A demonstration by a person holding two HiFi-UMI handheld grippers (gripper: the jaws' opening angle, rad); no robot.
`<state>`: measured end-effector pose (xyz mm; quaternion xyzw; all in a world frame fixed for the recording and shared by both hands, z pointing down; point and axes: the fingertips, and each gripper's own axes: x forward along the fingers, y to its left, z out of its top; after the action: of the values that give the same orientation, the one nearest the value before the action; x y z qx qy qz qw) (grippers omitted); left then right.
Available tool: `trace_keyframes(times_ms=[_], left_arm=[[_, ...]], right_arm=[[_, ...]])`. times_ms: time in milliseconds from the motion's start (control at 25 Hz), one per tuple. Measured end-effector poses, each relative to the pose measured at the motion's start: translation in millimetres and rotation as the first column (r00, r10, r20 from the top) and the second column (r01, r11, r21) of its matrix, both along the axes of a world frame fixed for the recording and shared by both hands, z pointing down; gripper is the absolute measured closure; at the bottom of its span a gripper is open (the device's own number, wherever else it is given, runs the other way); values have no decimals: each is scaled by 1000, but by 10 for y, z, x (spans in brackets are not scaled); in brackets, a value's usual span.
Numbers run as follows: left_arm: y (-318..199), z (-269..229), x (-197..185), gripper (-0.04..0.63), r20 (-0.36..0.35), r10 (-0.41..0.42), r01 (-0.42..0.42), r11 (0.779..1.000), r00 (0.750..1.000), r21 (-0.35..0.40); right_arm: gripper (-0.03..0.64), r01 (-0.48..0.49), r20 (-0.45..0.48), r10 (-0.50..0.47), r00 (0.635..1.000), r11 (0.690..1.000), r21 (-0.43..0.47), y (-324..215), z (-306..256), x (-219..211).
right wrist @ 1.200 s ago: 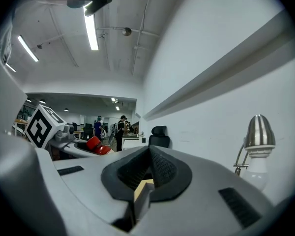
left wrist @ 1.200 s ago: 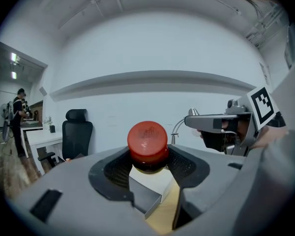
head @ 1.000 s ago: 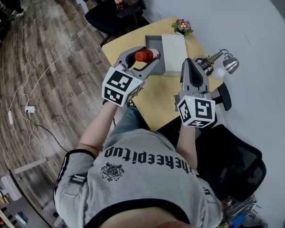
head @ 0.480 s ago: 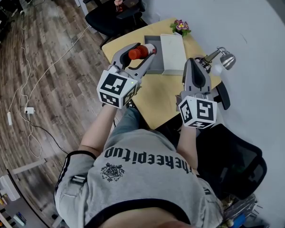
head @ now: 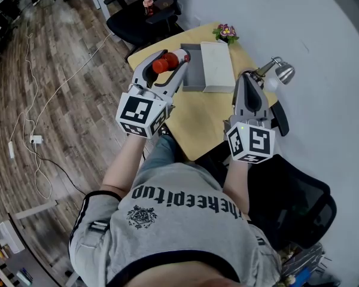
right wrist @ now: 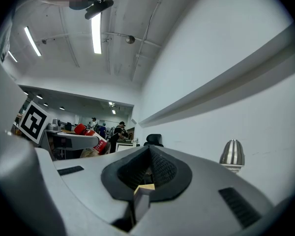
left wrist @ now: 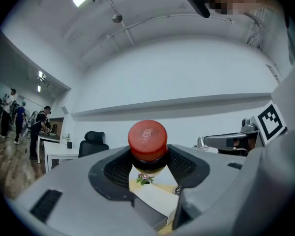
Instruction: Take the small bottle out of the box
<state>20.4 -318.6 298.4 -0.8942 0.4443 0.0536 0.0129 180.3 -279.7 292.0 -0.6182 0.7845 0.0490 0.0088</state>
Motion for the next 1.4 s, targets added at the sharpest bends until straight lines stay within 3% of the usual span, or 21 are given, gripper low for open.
trace_keyframes(times_ms=[440, 1400], left_arm=[[95, -69, -83, 376, -32, -33, 34, 999, 999, 29], [213, -155, -208, 376, -58, -23, 25, 999, 998, 40]], right_arm=[[629, -21, -17, 21, 1000, 1000, 10, 118, -17, 47], [629, -21, -15, 21, 1000, 999, 31, 240, -89, -91]])
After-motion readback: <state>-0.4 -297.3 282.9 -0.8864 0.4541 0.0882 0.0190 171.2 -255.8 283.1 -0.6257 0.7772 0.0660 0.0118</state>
